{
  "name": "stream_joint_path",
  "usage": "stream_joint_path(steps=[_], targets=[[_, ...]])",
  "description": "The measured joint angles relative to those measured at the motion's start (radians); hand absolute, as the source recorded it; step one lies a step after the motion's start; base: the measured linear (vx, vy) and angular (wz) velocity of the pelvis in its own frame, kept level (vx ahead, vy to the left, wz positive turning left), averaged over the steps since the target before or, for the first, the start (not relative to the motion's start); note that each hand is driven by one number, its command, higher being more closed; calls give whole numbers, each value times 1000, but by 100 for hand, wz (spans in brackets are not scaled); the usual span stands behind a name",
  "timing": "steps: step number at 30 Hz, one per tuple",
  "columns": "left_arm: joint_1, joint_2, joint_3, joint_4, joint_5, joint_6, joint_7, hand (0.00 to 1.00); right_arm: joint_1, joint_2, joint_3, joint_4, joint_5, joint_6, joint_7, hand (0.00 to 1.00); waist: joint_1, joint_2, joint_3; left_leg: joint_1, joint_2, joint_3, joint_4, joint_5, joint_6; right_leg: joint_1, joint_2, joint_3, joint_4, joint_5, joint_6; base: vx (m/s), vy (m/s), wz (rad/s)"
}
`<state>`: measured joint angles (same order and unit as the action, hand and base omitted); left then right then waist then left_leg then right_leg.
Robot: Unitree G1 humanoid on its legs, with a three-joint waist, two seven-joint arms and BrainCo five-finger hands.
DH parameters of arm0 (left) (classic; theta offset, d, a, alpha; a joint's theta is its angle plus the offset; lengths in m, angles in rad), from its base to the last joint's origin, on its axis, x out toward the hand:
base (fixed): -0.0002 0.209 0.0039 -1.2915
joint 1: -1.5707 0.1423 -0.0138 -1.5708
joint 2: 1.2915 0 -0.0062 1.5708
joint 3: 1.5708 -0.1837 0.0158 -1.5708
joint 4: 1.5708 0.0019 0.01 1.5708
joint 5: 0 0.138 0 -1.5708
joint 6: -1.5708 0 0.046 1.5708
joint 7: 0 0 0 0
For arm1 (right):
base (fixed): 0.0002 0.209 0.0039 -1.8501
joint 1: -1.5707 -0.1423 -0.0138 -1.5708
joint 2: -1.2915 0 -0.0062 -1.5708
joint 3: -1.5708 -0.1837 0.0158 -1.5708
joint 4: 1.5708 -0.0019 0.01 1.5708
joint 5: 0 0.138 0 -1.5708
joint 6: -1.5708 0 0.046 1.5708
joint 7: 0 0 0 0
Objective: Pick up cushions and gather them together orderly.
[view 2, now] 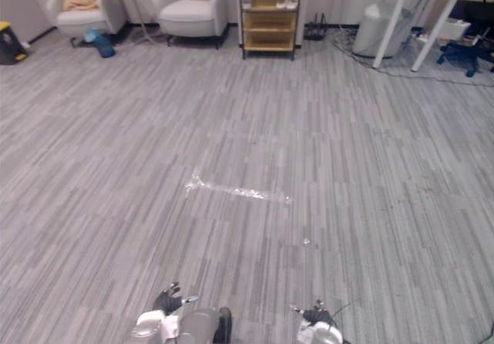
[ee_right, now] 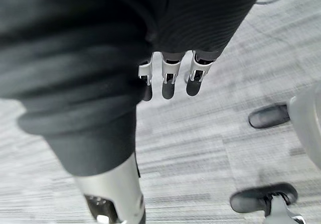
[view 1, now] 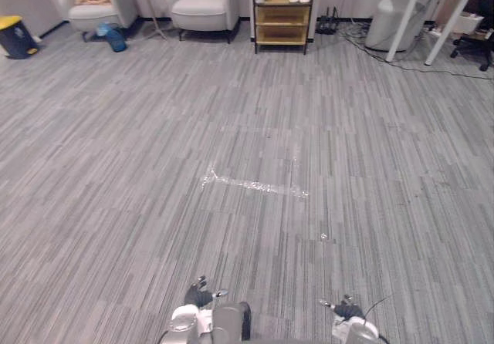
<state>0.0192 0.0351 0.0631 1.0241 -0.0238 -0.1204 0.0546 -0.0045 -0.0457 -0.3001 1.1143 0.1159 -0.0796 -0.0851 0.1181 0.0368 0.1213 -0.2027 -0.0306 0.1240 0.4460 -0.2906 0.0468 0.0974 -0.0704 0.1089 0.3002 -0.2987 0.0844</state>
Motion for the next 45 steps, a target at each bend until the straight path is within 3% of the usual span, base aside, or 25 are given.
stream_joint_path(steps=[2, 3, 5, 6, 9, 11, 13, 16, 18, 19, 20, 23, 25, 27, 28, 30, 33, 34, 35, 36, 37, 38, 40, 43, 45], targets=[[9, 9, -7, -10, 1, 1, -2, 0, 27, 14, 17, -19, -14, 0, 5, 0, -2, -27, -4, 104, -24, 19, -54, -8, 13, -120, -8, 36, 353, 5, 151, 509, 112, -28], [9, 16, -11, -12, 2, 2, -2, 0, 38, 19, 33, -48, -33, -3, 7, 0, -7, -39, -3, 163, -38, 18, -74, -14, 23, -192, -10, 40, 561, 28, 186, 457, 32, -10], [3, 12, -20, -11, 1, 7, -1, 0, 53, 22, 31, -83, -36, -6, 9, 0, -24, -43, -6, 262, -47, -4, -125, -17, 26, -299, -20, -17, 752, 17, 138, 453, -27, 8], [-11, -1, -23, -11, 1, 11, -1, 0, 50, 15, 29, -90, -35, -9, 9, 0, -39, -31, 1, 346, -32, -19, -191, -16, 26, -360, -23, -90, 747, -9, 52, 552, -90, 23], [-29, -14, -20, -10, 1, 12, -1, 0, 44, 9, 29, -98, -35, -10, 9, 0, -65, -21, 7, 449, 21, -27, -261, -16, 26, -443, 3, -170, 523, -36, -19, 503, -127, 22], [-35, -12, -24, -7, 0, 11, -1, 0, 32, 7, 25, -99, -30, -13, 9, 0, -73, -20, 6, 468, 53, -44, -266, -16, 25, -496, 41, -143, 256, 60, -41, 509, -205, 25], [-32, 2, -36, 29, 1, 7, 1, 0, 43, 4, 15, -74, -27, -13, 9, 0, -87, -47, 3, 519, 52, -124, -262, -30, -4, -478, 52, -90, -42, 380, -65, 580, -300, 39], [-28, -43, 6, 68, 1, 9, 0, 0, 17, -26, -14, -67, -30, -10, 7, 0, -92, 27, -3, 512, 118, -181, -169, 11, -101, -478, 102, -143, 70, 314, -109, 548, -257, 9], [-36, -66, 64, 65, 2, 11, 0, 0, 20, -23, -3, -70, -28, -8, 9, 0, -99, 33, 0, 411, 115, -203, 77, 151, -101, -423, 107, -171, 71, 254, -132, 577, -299, 18], [-33, -77, 87, 61, 2, 16, 0, 0, 27, -13, 13, -78, -28, -7, 8, 0, -100, 35, 4, 335, 120, -205, 254, 288, -115, -363, 113, -170, 43, 233, -147, 652, -285, 8], [-15, -85, 97, 27, 2, 17, -1, 0, 29, -11, 34, -79, -28, -4, 7, 0, -87, 40, 9, 230, 155, -178, 487, 241, -97, -270, 138, -163, -3, 216, -170, 505, -181, -8], [-9, -75, 87, -42, 2, 13, -1, 0, 19, 7, 73, -78, -26, -2, 6, 0, -50, 18, 26, 63, 177, -104, 637, 124, -83, -113, 158, -129, -91, 176, -200, 430, -168, -29], [-1, -68, 74, -61, 0, -1, 0, 0, -6, 7, 68, -69, -26, 1, 7, 0, -37, 12, 30, -26, 157, -45, 520, 49, -76, -54, 156, -89, -131, 155, -196, 289, -47, -48], [1, -68, 58, -59, -1, -7, 0, 0, -29, -1, 57, -32, -29, 0, 7, 0, -14, 35, 25, -39, 95, -25, 143, 41, -96, -15, 138, -23, -148, 132, -178, 306, 62, -84], [10, -67, 52, -56, -3, -7, 0, 0, -28, -9, 54, -28, -29, 0, 7, 0, -8, 53, 18, -35, 79, -24, -43, 87, -116, 0, 139, 2, -170, 126, -171, 375, 138, -85], [27, -45, 35, -44, -9, -12, 1, 0, -25, -17, 60, -18, -30, 3, 6, 0, 12, 58, 16, -13, 63, 9, -187, 251, -71, 46, 126, 57, -211, 104, -155, 550, 187, -64], [19, -17, 34, -15, -9, -13, 0, 0, -28, -25, 67, 1, -35, 2, 8, 0, 6, 34, 10, -21, 19, 27, -107, 185, 25, 62, 77, 67, -183, 88, -100, 477, 119, 0], [19, -17, 34, -15, -9, -12, -1, 0, -21, -26, 64, 3, -36, 3, 10, 0, 8, 33, 11, -3, 12, 25, -96, 155, 28, 55, 77, 68, -116, 69, -68, 433, 124, 20], [21, -14, 34, -13, -9, -11, -2, 0, -8, -22, 44, 3, -36, 2, 11, 0, 6, 25, 8, 34, 0, 22, -106, 118, 28, 11, 83, 67, 40, 30, -3, 397, 99, 18], [23, -8, 27, -13, -9, -8, -5, 0, 3, -9, 29, 1, -37, 1, 12, 0, 5, 5, 2, 72, -21, 15, -119, 95, 26, -69, 82, 69, 267, 13, 112, 496, 91, 28], [20, 4, 13, -13, -8, -1, -14, 0, 6, 4, 27, -7, -37, 0, 18, 0, -6, -14, 7, 125, -47, -8, -122, 68, 36, -160, 76, 63, 520, 51, 188, 434, 40, 38], [19, 11, 5, -12, -7, 2, -17, 0, 9, 4, 24, -12, -38, -3, 20, 0, -12, -23, 8, 160, -61, -24, -121, 51, 42, -205, 67, 44, 639, 54, 178, 452, 9, 61], [17, 8, -11, -13, -7, 7, -18, 0, 51, 3, 16, -55, -38, -4, 25, 0, -36, -22, 4, 264, -74, -89, -144, 16, 51, -294, 21, -67, 749, 21, 87, 442, -35, 83], [15, -4, -9, -12, -8, 10, -18, 0, 62, 6, -13, -71, -38, -4, 26, 0, -39, -17, 4, 383, -48, -132, -228, 15, 52, -356, 9, -139, 579, -11, 14, 502, -103, 64], [13, -16, -7, -12, -8, 10, -18, 0, 40, 7, -13, -72, -38, -5, 27, 0, -58, -12, 3, 431, -10, -168, -281, 2, 32, -403, 26, -155, 312, 38, -24, 463, -165, 57]])
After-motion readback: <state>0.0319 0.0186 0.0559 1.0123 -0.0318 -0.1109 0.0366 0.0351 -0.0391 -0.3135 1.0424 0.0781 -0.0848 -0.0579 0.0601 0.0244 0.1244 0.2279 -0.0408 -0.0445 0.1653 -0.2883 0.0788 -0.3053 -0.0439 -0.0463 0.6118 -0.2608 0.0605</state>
